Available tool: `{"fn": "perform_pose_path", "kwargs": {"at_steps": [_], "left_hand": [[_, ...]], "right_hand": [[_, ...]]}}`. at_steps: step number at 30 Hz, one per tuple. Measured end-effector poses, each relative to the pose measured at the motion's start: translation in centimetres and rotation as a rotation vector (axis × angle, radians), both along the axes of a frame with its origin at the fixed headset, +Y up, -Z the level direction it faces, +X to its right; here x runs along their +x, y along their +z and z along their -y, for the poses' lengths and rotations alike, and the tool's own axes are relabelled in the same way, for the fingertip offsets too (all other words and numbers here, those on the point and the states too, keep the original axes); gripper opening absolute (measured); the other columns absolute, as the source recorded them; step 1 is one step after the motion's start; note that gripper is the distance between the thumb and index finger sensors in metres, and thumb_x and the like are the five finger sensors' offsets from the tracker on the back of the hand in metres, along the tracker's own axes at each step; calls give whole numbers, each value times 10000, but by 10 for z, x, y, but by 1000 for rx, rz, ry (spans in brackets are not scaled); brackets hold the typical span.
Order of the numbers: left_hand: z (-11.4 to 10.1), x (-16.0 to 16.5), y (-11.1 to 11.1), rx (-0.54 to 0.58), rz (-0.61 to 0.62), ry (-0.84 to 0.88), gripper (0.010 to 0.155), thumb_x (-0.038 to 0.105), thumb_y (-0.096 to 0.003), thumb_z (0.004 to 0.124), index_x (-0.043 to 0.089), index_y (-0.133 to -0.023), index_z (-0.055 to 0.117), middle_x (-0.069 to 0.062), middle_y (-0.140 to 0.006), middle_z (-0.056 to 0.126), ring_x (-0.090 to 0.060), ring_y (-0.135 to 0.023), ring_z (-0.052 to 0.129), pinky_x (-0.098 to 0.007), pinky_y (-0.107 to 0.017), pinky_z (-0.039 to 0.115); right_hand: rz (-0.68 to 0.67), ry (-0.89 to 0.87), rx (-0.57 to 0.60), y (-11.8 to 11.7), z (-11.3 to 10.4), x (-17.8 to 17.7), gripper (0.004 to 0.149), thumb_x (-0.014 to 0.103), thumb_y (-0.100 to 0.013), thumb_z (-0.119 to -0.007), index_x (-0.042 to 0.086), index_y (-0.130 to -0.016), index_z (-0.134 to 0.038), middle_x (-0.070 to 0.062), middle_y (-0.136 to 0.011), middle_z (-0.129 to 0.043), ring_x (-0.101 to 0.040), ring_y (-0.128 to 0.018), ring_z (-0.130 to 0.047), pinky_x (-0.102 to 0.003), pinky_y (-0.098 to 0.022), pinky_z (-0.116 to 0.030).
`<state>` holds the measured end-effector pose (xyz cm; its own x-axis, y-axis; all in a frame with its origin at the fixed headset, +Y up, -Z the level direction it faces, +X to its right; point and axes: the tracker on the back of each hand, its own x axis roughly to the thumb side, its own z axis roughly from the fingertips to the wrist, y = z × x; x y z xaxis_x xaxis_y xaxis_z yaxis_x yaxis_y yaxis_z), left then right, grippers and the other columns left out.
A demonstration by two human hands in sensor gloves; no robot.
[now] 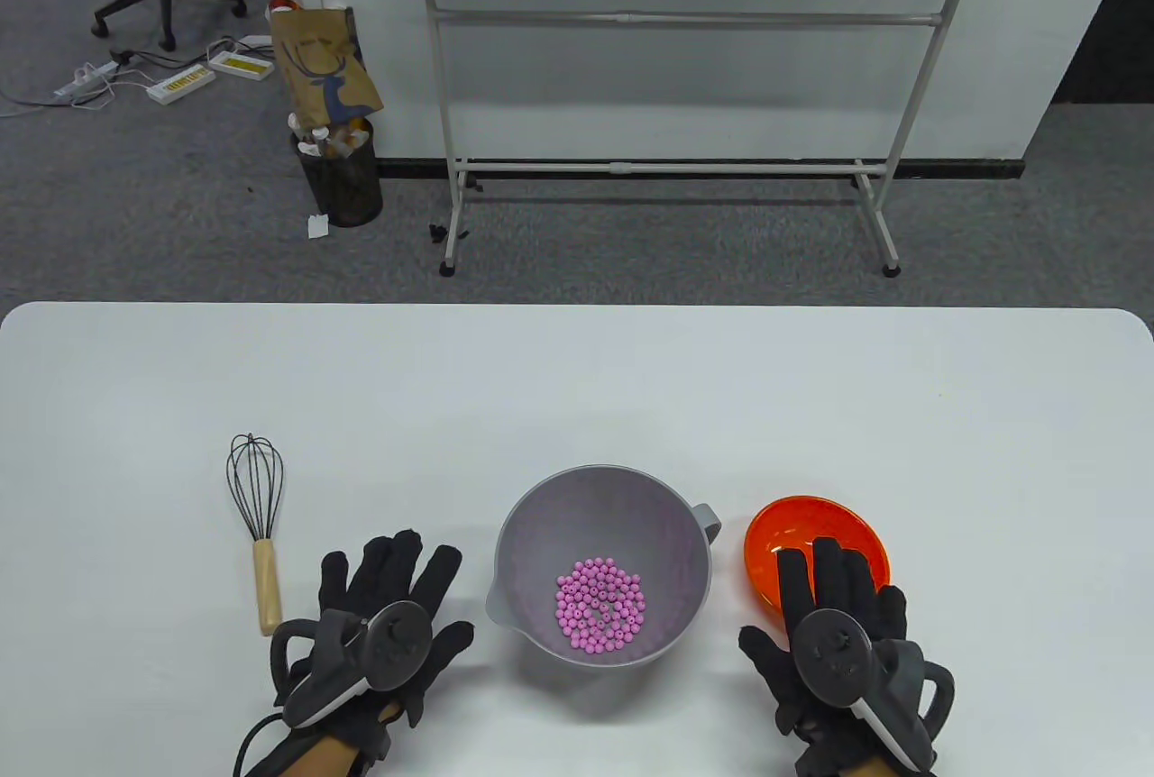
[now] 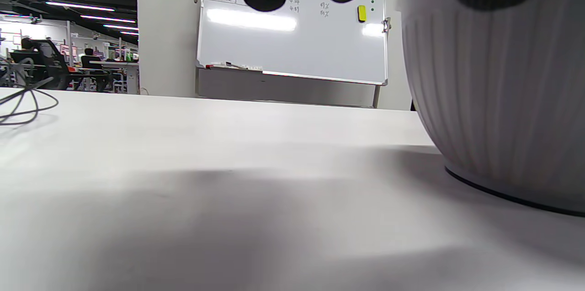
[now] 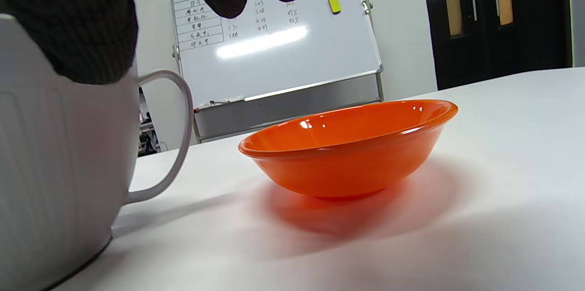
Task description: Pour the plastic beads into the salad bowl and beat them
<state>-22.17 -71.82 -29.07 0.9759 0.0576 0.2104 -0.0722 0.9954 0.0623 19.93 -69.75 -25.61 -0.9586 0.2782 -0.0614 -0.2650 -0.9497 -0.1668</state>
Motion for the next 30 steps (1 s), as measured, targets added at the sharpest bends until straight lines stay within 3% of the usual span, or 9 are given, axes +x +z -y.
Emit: {"fn": "perform_pose_path", "kwargs": {"at_steps": [9, 14, 17, 19, 23, 26, 30], "left_hand": [[-6, -21, -8, -6, -130, 85, 770, 690, -429, 717, 400, -1097, 464, -98, -1231, 456, -384, -1135, 504, -700, -744, 297], [-20, -51, -10, 44, -299, 138, 781, 656, -406, 827, 370, -1078, 552, -96, -1211, 534, -387, -1111, 582, -701, -745, 339], [-26, -79, -19, 47, -463, 167, 771, 641, -401, 856, 354, -1066, 593, -83, -1196, 582, -387, -1089, 636, -699, -745, 370], [-22, -97, -27, 6, -571, 139, 779, 631, -396, 874, 342, -1066, 602, -86, -1191, 595, -394, -1079, 649, -702, -743, 362], [-1, -126, -44, -90, -745, -44, 808, 610, -371, 920, 301, -1057, 627, -83, -1143, 691, -342, -962, 814, -658, -733, 515], [19, -139, -53, -200, -808, -121, 809, 623, -372, 912, 268, -1048, 646, -61, -1077, 788, -297, -862, 906, -611, -697, 612], [38, -147, -62, -225, -843, -146, 744, 646, -379, 878, 244, -989, 735, -27, -960, 900, -242, -743, 977, -564, -647, 692]], "right_hand": [[5, -31, -41, 0, 2, 2, 845, 591, -414, -874, 279, -1095, -484, -47, -1193, -372, -367, -1160, -410, -652, -783, -319], [7, -44, -31, 2, 0, 3, 841, 589, -415, -873, 275, -1093, -489, -53, -1190, -394, -369, -1155, -433, -653, -781, -329], [4, -51, -41, 2, 0, 2, 842, 588, -416, -873, 274, -1094, -487, -54, -1188, -402, -371, -1152, -442, -653, -779, -333], [1, -53, -40, 2, 0, 2, 843, 588, -416, -873, 273, -1095, -485, -55, -1189, -401, -370, -1152, -445, -654, -779, -333], [0, -59, -48, 1, 1, 2, 846, 590, -417, -871, 270, -1096, -479, -58, -1187, -411, -372, -1149, -457, -654, -778, -338], [5, -58, -75, 0, 5, 2, 849, 590, -418, -869, 268, -1097, -474, -61, -1186, -411, -374, -1147, -460, -654, -777, -338], [15, -54, -81, -1, 7, 1, 849, 588, -418, -869, 268, -1097, -471, -62, -1185, -417, -377, -1145, -465, -654, -776, -339]]}}
